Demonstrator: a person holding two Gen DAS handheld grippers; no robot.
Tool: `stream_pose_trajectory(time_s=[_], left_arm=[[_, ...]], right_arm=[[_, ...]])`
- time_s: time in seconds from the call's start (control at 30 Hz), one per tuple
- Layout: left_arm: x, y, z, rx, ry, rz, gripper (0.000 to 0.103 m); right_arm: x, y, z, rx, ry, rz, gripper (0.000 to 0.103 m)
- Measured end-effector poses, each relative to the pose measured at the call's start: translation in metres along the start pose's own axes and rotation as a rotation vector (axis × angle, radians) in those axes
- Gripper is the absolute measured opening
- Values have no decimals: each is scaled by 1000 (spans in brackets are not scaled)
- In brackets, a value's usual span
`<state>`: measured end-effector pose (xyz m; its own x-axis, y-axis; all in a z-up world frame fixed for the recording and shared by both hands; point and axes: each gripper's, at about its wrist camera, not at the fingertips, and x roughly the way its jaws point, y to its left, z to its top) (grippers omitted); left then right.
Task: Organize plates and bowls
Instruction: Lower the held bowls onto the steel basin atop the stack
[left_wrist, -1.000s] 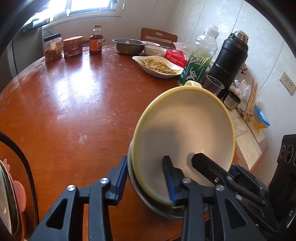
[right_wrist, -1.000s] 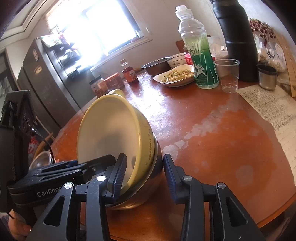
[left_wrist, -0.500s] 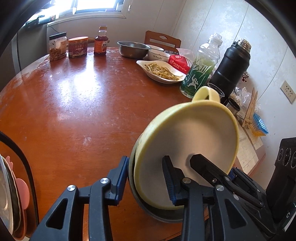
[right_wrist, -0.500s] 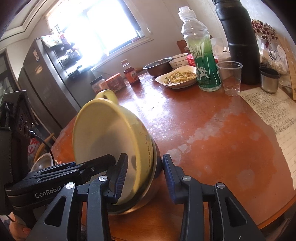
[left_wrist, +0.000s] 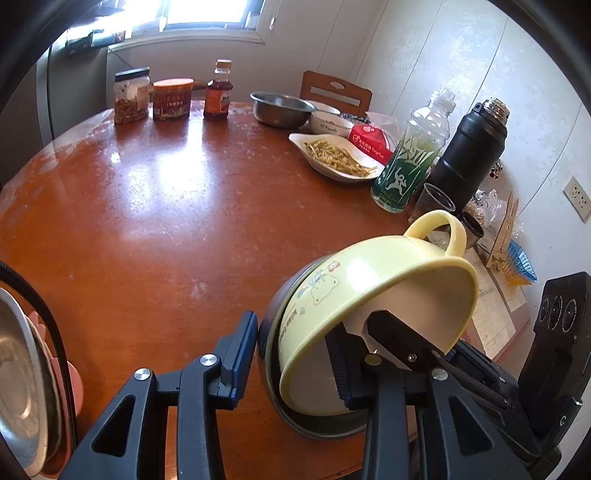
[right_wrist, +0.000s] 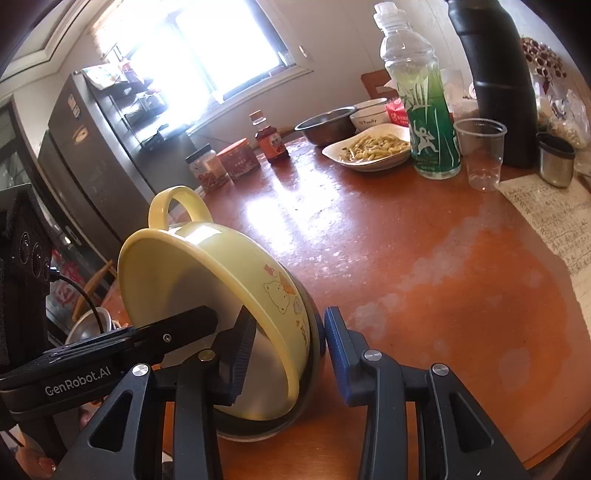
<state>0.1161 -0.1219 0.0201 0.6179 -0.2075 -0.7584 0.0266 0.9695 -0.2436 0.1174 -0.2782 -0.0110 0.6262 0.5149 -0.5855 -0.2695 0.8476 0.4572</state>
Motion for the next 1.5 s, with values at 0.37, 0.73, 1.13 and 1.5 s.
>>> stream_pose_trajectory(time_s=[0.37,0.73,1.13,1.5], left_arm=[[-56,20,13,-52,-78,44,37],[-148,99,-4,-186,-192,179,37],[-181,176,-44,-289,-184,298,37],[-164,202,-52,-318,-148,294,37]], right_arm=[[-23,51,34,-86,-57,80,41],[-10,152,36,-210,-27,287,41],[41,223,-2,-292,124,414,41],[69,235,-26,-322,209,374,41]])
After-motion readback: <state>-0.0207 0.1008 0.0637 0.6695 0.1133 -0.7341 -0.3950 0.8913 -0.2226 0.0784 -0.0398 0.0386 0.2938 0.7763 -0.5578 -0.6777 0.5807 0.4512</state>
